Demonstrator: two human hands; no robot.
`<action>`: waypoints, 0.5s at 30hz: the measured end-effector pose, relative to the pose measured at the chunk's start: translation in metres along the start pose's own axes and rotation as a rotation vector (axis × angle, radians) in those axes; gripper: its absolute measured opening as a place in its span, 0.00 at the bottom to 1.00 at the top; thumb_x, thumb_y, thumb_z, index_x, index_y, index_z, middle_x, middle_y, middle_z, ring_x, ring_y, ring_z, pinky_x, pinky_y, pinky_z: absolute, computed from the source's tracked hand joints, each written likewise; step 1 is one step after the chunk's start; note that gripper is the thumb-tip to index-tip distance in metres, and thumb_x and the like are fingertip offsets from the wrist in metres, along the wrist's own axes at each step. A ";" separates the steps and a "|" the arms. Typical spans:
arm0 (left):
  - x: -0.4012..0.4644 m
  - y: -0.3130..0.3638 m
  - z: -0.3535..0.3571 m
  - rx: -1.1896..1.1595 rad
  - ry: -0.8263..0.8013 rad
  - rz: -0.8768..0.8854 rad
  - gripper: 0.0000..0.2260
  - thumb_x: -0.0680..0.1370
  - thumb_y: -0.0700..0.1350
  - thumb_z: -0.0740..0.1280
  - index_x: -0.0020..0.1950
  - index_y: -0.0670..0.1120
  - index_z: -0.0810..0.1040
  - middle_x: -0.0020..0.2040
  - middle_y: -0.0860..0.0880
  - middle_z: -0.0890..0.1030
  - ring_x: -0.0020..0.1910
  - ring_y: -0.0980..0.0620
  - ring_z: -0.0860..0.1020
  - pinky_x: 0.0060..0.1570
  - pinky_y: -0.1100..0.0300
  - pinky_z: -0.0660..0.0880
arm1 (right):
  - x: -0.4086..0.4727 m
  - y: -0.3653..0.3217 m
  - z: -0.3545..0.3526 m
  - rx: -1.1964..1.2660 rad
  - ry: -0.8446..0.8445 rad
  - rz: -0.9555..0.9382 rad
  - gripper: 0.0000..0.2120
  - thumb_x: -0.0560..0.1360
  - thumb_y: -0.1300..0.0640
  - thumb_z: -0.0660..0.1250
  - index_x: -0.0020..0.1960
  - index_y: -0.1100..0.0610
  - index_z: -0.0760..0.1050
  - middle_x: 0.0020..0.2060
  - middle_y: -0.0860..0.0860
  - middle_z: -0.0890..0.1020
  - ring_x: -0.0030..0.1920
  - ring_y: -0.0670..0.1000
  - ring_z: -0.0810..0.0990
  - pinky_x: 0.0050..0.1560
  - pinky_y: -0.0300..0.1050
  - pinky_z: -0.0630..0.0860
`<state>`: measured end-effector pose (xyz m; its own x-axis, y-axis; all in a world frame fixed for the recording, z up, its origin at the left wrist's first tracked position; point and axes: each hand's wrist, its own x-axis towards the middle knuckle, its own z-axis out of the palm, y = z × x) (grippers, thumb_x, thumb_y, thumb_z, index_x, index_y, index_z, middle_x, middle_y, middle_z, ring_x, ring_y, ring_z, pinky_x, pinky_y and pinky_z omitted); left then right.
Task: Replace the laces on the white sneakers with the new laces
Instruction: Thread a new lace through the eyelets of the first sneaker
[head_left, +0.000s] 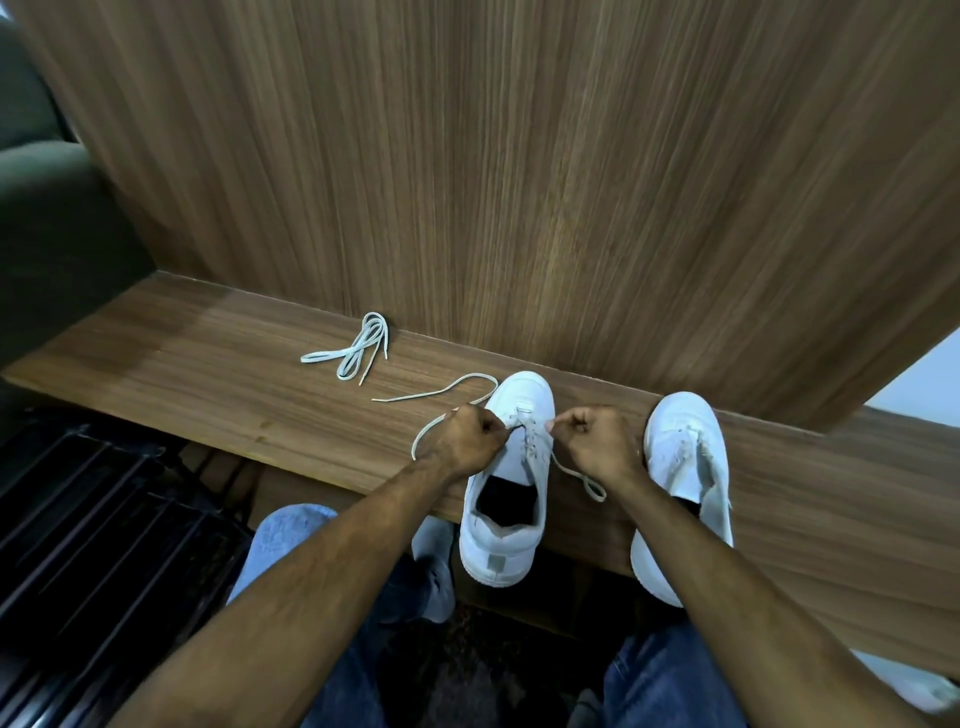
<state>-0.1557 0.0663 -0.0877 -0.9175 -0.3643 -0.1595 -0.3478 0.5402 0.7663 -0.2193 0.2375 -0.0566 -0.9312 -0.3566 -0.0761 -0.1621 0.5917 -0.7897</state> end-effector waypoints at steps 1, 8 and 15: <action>0.000 0.000 -0.001 -0.008 -0.005 -0.019 0.17 0.73 0.50 0.65 0.23 0.52 0.72 0.23 0.52 0.67 0.29 0.49 0.70 0.34 0.56 0.71 | 0.000 0.000 0.002 -0.009 0.003 -0.005 0.06 0.73 0.53 0.72 0.37 0.51 0.82 0.33 0.46 0.84 0.36 0.46 0.80 0.42 0.42 0.75; 0.005 -0.008 0.001 -0.213 -0.023 -0.183 0.14 0.77 0.39 0.61 0.31 0.45 0.75 0.27 0.48 0.74 0.27 0.49 0.76 0.36 0.49 0.80 | -0.002 -0.006 0.017 -0.154 -0.047 -0.032 0.09 0.73 0.50 0.68 0.35 0.41 0.80 0.32 0.43 0.83 0.38 0.48 0.82 0.45 0.46 0.79; 0.005 -0.013 0.004 -0.262 -0.021 -0.214 0.16 0.76 0.40 0.61 0.27 0.45 0.74 0.23 0.52 0.74 0.25 0.51 0.75 0.34 0.55 0.76 | -0.002 -0.017 0.028 -0.459 0.010 -0.134 0.09 0.72 0.50 0.64 0.48 0.45 0.83 0.45 0.51 0.85 0.48 0.57 0.81 0.44 0.46 0.76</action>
<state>-0.1562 0.0603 -0.1006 -0.8339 -0.4313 -0.3444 -0.4738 0.2393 0.8475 -0.2052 0.2080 -0.0605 -0.8948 -0.4461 0.0160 -0.4067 0.8000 -0.4411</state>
